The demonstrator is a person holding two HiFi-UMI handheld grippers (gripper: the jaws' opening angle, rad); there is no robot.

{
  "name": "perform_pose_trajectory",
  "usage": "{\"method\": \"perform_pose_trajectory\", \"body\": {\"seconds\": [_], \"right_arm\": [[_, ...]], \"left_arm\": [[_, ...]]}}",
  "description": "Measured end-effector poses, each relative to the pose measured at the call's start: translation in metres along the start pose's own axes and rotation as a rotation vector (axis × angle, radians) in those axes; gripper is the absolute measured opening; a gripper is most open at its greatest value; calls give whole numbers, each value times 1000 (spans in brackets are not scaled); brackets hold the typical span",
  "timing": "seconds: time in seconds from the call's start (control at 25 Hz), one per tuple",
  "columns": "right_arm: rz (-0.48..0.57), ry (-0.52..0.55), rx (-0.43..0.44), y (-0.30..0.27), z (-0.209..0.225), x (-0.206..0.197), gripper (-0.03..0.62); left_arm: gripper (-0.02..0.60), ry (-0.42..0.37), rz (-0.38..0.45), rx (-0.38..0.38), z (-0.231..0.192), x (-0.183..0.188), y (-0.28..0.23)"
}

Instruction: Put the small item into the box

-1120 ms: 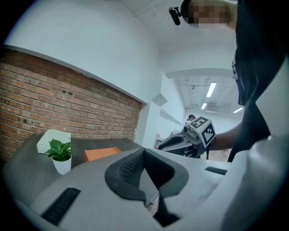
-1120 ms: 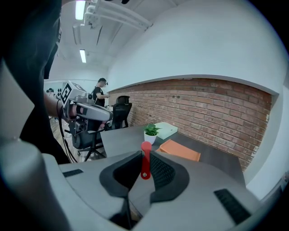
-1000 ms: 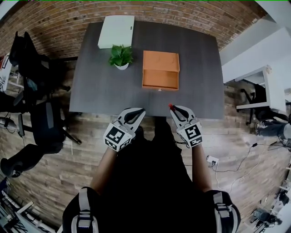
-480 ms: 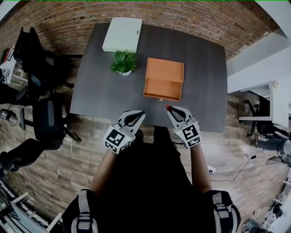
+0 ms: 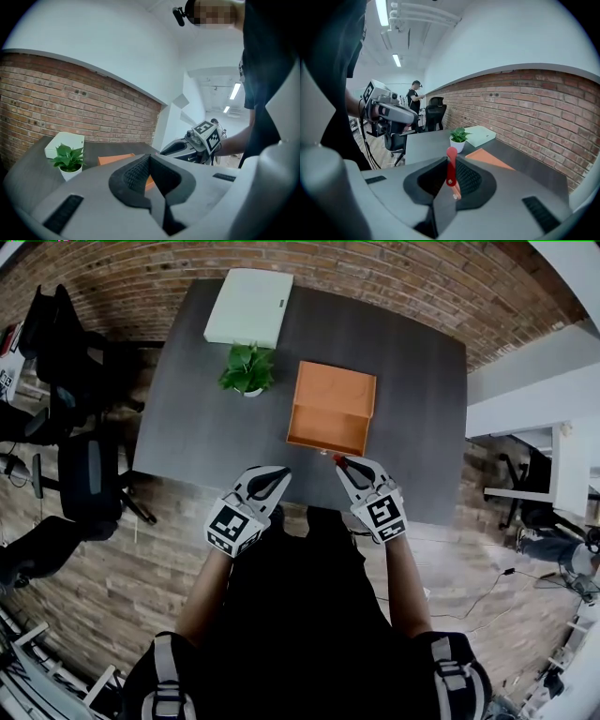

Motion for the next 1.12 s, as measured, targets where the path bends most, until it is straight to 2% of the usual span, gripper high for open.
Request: {"method": "perform_pose_trajectory", "body": {"seconds": [0.4,0.76,1.12], "right_arm": [[-12,26,57,-25,17,-4,66],[-16,18,94,-50,30,-12,66],[-48,23,127,-72,46,-27,66]], "left_arm": [[23,11,-23,38,-14,3,-16],[23,23,-91,69,-19,-5,-24],[23,27,-93,89,-25,-1,-34]]}}
Point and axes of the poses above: the fingertips, and each gripper's own axes: y backward along the fingers, z to its right, x out of its top, the point moved 4 cm from there along y, backward along the fingers, and after that the axes turned 8 degrees about -x, right-handed, at the moved point
